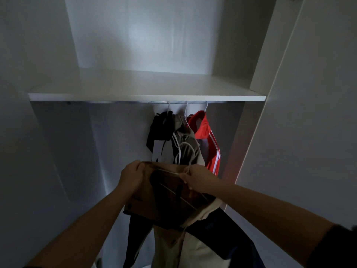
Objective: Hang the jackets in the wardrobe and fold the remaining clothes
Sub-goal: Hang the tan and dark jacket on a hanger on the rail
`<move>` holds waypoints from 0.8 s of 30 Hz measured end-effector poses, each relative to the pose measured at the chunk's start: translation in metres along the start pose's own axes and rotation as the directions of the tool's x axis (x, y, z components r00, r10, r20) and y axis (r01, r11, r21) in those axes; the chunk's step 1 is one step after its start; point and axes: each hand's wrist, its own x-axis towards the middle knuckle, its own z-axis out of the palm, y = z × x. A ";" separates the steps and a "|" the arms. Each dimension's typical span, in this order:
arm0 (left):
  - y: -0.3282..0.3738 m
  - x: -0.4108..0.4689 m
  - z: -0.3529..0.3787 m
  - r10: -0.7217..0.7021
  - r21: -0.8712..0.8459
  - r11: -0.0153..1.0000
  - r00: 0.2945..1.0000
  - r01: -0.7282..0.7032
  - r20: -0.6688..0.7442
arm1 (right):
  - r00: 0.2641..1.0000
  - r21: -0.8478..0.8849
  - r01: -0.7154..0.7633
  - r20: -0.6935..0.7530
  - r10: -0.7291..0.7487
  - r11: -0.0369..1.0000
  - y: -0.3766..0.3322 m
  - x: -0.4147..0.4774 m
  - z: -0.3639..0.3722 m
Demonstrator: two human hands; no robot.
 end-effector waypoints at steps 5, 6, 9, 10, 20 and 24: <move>-0.013 0.059 0.004 0.054 0.083 0.995 0.997 -0.049 -0.059 | 0.993 0.131 -0.018 0.118 0.003 0.991 -0.009 0.067 0.003; -0.017 0.070 0.002 0.058 0.100 0.994 0.995 -0.050 -0.079 | 0.990 0.209 -0.048 0.140 0.019 0.977 -0.013 0.080 0.005; -0.034 0.105 -0.006 0.057 0.130 0.991 0.987 -0.037 -0.151 | 0.979 0.248 -0.091 0.201 0.040 0.964 -0.031 0.126 0.009; -0.039 0.117 -0.008 0.059 0.140 0.989 0.984 -0.035 -0.168 | 0.974 0.239 -0.095 0.221 0.041 0.966 -0.037 0.140 0.010; -0.097 0.237 -0.022 0.019 0.053 0.999 0.976 -0.007 -0.218 | 0.999 0.250 0.030 -0.025 -0.025 0.968 -0.074 0.277 -0.004; -0.115 0.272 -0.021 -0.033 -0.010 0.999 0.975 0.031 -0.219 | 0.989 0.116 0.084 -0.133 -0.068 0.990 -0.095 0.326 -0.013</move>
